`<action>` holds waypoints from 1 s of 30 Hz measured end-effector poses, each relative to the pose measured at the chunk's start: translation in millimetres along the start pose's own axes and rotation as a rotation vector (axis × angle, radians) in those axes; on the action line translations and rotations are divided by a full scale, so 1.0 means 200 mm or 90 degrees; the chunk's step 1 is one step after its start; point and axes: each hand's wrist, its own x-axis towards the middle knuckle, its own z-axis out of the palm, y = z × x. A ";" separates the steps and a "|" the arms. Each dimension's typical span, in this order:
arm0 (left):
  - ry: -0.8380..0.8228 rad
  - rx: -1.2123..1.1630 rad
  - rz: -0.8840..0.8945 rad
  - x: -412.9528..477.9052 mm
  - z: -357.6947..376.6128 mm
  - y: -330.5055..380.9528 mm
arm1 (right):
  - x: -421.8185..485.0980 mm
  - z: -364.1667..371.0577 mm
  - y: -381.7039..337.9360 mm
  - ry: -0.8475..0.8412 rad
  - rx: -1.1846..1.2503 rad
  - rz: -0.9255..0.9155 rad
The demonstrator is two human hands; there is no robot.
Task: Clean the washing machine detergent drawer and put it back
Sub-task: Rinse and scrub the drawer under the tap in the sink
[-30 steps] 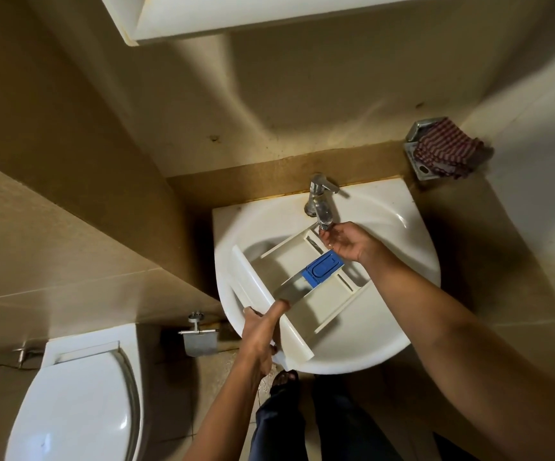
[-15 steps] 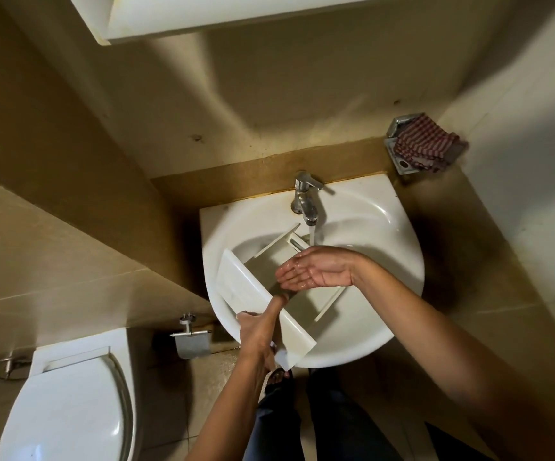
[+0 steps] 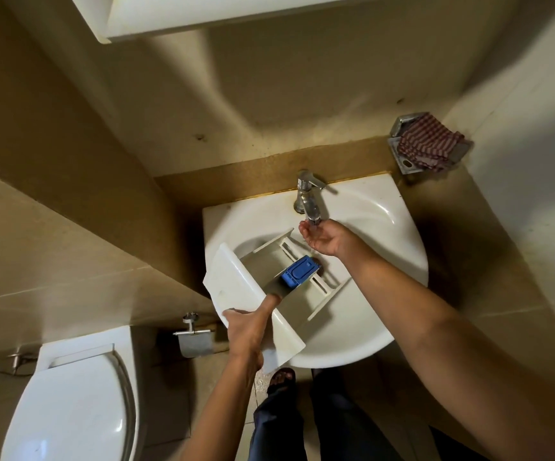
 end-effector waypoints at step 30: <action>-0.255 0.156 -0.116 0.09 -0.12 0.17 | -0.08 -0.13 -0.07 0.028 -0.118 -0.043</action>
